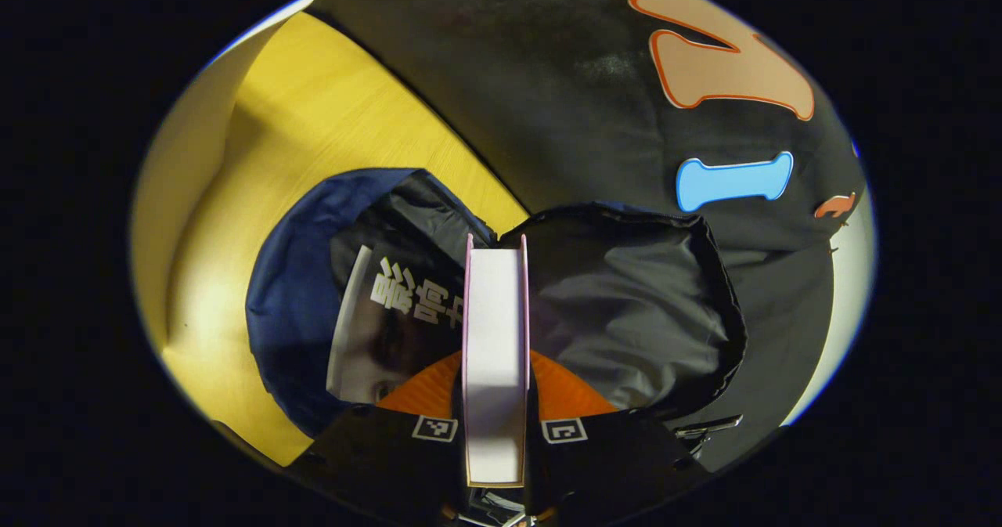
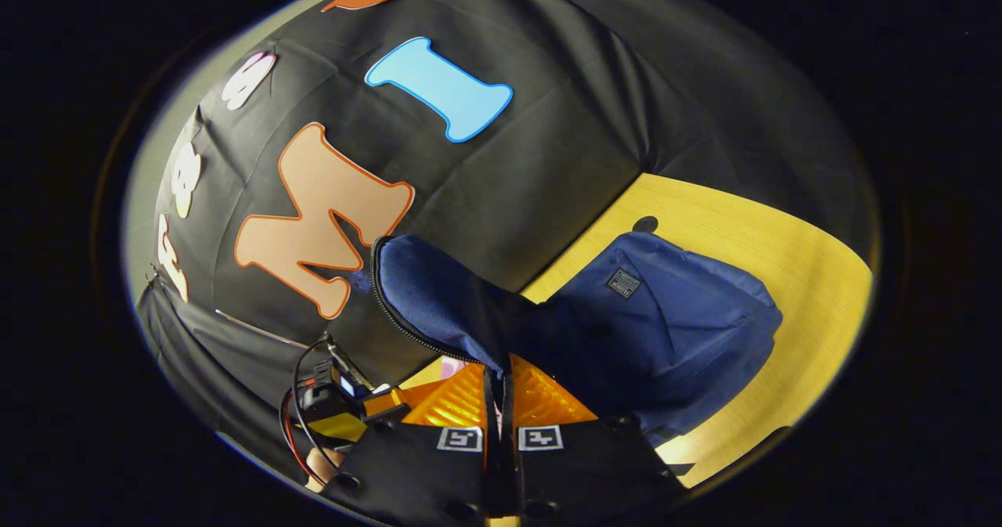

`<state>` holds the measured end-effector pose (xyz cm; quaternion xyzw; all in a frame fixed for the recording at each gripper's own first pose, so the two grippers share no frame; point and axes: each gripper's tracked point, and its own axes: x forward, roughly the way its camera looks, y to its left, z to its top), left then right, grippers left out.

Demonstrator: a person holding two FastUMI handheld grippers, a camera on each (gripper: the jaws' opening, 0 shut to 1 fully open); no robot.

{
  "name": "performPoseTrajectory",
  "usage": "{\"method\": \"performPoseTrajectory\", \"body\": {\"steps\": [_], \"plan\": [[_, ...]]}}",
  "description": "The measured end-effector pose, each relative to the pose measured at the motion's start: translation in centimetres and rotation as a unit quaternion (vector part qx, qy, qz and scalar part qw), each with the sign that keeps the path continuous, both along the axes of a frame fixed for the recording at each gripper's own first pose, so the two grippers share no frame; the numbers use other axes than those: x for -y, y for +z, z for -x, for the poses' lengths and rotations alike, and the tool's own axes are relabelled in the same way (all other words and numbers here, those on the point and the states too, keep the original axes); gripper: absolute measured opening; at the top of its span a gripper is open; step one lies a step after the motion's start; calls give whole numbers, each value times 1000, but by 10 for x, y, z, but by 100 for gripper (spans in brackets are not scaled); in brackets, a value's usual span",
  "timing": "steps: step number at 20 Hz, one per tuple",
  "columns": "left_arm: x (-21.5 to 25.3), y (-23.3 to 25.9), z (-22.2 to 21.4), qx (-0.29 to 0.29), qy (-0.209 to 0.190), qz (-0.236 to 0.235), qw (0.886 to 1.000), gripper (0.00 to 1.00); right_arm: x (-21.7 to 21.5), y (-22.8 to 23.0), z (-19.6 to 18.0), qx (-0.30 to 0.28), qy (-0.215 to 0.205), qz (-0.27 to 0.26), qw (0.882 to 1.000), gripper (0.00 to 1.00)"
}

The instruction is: Open the schoolbag, grab two books from the bookshelf and put them into the schoolbag.

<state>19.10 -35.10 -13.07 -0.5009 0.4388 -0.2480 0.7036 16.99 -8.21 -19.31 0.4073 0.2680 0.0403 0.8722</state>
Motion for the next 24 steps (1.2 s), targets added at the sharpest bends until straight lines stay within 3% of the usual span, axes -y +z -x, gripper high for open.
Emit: {"method": "performPoseTrajectory", "body": {"steps": [8, 13, 16, 17, 20, 22, 23, 24], "plan": [[13, -13, 3, -7, 9, 42, 999, 25, 0, 6, -1, 14, 13, -4, 1000, 3], [21, -21, -4, -17, 6, 40, 999, 29, 8, 5, 0, 12, 6, -5, 1000, 3], [21, -31, -2, -31, 3, 17, 999, 32, 10, 2, 3, 9, 5, -2, 1000, 4], [22, -32, 0, -34, -3, 11, 999, 39, 10, 1, 3, 7, 4, -2, 1000, 3], [15, -44, 3, -24, -19, -48, 998, 37, 12, -3, 5, 2, -1, -5, 1000, 3], [10, -43, -2, 6, -23, -88, 996, 65, 14, -4, 6, 1, -3, -5, 1000, 3], [7, -41, -5, 24, -21, -106, 994, 60, 14, -4, 7, 1, -3, -4, 1000, 3], [4, -40, -8, 43, -22, -132, 990, 69, 15, -4, 7, 1, -4, -3, 1000, 3]]}}
